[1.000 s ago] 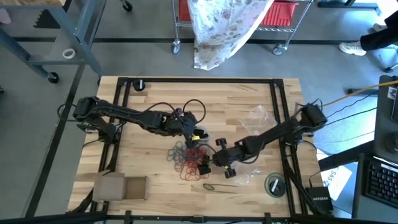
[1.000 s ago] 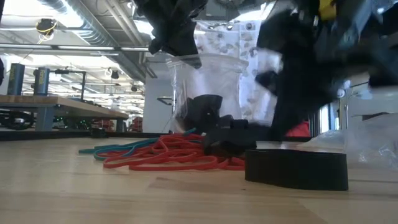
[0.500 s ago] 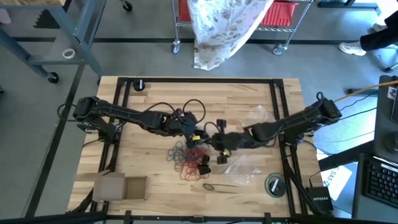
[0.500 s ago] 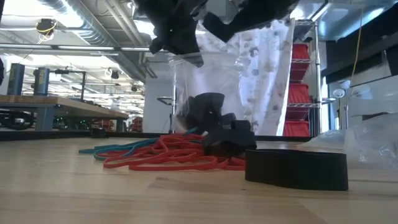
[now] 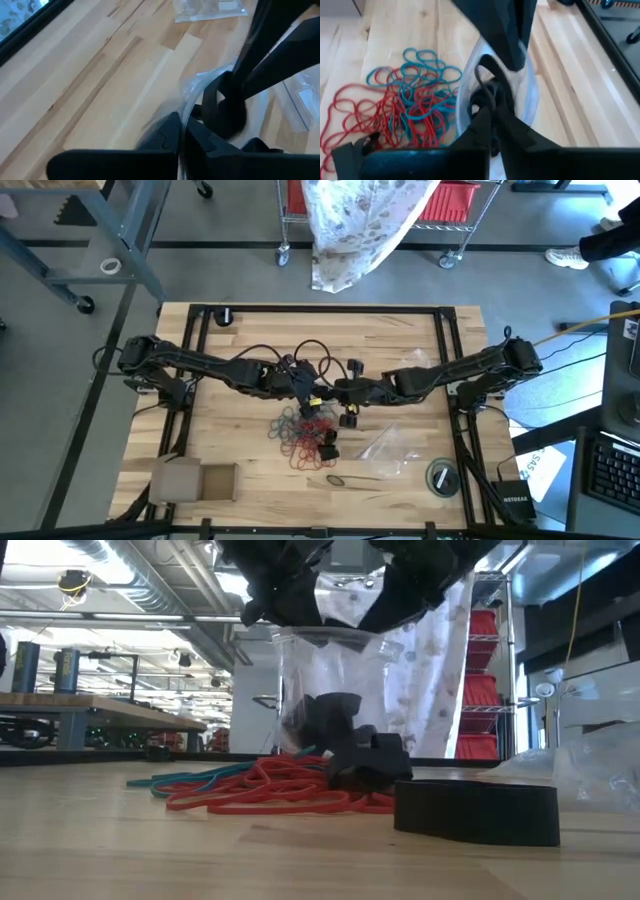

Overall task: Sort rubber bands
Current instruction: Put the black rubber band into the transparent zip lock bag

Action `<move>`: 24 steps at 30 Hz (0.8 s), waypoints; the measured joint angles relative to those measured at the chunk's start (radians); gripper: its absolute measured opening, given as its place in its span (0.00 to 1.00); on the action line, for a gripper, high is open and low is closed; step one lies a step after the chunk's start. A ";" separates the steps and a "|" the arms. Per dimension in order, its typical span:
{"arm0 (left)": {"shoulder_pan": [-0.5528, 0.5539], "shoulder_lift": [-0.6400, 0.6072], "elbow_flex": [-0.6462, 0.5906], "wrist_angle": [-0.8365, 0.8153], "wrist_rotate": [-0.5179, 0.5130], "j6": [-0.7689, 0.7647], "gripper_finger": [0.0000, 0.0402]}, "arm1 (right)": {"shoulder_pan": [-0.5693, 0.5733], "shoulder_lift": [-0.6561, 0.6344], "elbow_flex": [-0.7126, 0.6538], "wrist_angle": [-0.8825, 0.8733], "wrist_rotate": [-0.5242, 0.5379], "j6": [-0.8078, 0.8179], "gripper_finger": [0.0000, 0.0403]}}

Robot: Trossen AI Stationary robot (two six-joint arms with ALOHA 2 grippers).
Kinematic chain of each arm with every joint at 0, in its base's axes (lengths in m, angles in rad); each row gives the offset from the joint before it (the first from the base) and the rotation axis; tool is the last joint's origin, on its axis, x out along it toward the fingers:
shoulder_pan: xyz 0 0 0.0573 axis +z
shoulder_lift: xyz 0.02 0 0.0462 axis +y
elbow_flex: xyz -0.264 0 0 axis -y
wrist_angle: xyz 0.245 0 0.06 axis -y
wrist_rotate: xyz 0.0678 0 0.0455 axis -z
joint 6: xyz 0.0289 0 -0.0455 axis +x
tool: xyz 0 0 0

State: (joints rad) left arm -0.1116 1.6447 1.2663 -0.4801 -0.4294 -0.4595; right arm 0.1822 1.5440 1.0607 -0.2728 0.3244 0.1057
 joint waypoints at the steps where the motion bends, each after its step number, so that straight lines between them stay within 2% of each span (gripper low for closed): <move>1: 0.000 0.000 0.000 0.000 0.000 0.000 0.00 | 0.000 0.000 0.000 0.000 0.002 0.010 0.10; 6: 0.000 0.000 0.000 0.000 0.000 -0.003 0.00 | 0.000 -0.022 0.002 -0.030 0.001 0.039 0.28; 11: 0.000 0.000 0.000 -0.003 0.000 -0.004 0.00 | 0.026 -0.065 0.060 -0.170 -0.091 0.040 0.39; 14: 0.000 0.000 0.000 -0.003 0.000 -0.004 0.00 | 0.077 -0.072 0.064 -0.184 -0.156 0.045 0.41; 17: 0.000 0.000 0.000 -0.002 0.000 -0.005 0.00 | 0.137 -0.040 0.032 -0.136 -0.174 0.018 0.42; 24: 0.000 0.000 0.000 -0.003 0.000 -0.005 0.00 | 0.184 0.111 -0.055 -0.010 -0.121 -0.031 0.42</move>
State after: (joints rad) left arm -0.1116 1.6447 1.2663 -0.4828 -0.4297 -0.4641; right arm 0.3662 1.6554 1.0053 -0.2829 0.2036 0.0750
